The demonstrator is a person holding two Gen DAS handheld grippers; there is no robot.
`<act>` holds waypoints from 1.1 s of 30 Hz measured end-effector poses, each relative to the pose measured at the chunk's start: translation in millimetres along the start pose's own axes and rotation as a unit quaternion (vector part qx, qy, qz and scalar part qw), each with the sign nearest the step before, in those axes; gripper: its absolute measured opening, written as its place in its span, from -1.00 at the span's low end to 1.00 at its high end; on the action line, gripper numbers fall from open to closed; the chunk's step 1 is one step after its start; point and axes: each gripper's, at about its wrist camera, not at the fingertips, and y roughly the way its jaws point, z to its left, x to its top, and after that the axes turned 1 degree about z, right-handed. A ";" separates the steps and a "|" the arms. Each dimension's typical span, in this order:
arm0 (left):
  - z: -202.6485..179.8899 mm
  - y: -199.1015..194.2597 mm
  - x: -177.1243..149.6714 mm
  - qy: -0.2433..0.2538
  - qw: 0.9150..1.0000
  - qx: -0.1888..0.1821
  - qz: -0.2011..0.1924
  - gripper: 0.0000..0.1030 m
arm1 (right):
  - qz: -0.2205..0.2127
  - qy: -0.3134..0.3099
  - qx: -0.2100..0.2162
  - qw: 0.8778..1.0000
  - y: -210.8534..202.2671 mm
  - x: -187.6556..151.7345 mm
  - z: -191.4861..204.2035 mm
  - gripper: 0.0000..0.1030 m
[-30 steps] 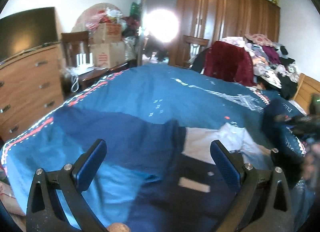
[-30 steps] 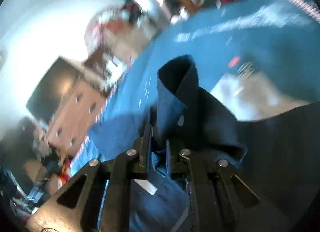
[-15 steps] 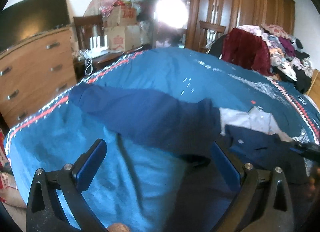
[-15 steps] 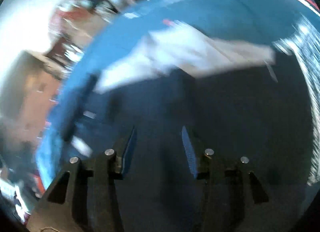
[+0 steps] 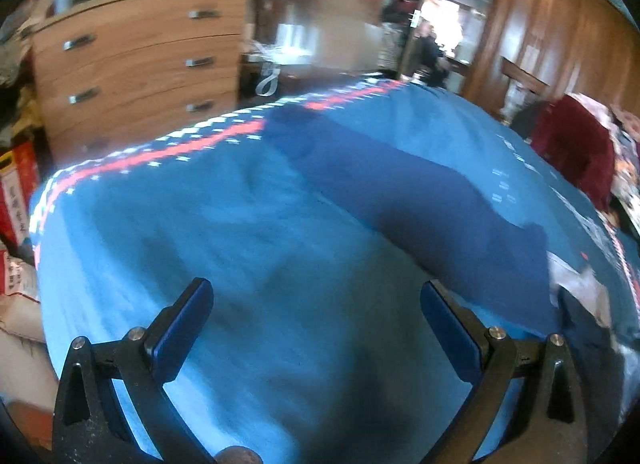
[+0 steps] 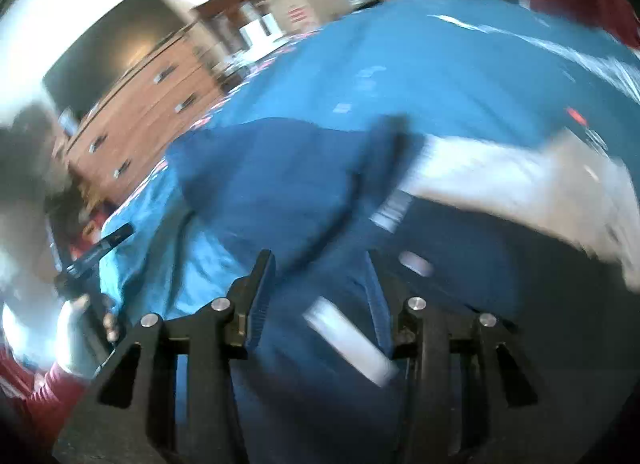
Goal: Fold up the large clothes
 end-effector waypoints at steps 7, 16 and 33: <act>36.6 45.0 -1.2 -0.015 1.000 0.027 -0.001 1.00 | 0.033 -0.108 0.006 0.994 75.4 66.0 116.3 0.22; 39.6 55.7 -13.7 -0.018 0.999 0.005 -0.027 1.00 | 0.102 -0.213 0.007 0.972 218.7 121.3 255.1 0.30; 42.6 55.4 -17.6 -0.031 0.999 -0.001 -0.039 1.00 | 0.127 -0.195 -0.046 0.971 318.4 161.3 284.6 -0.61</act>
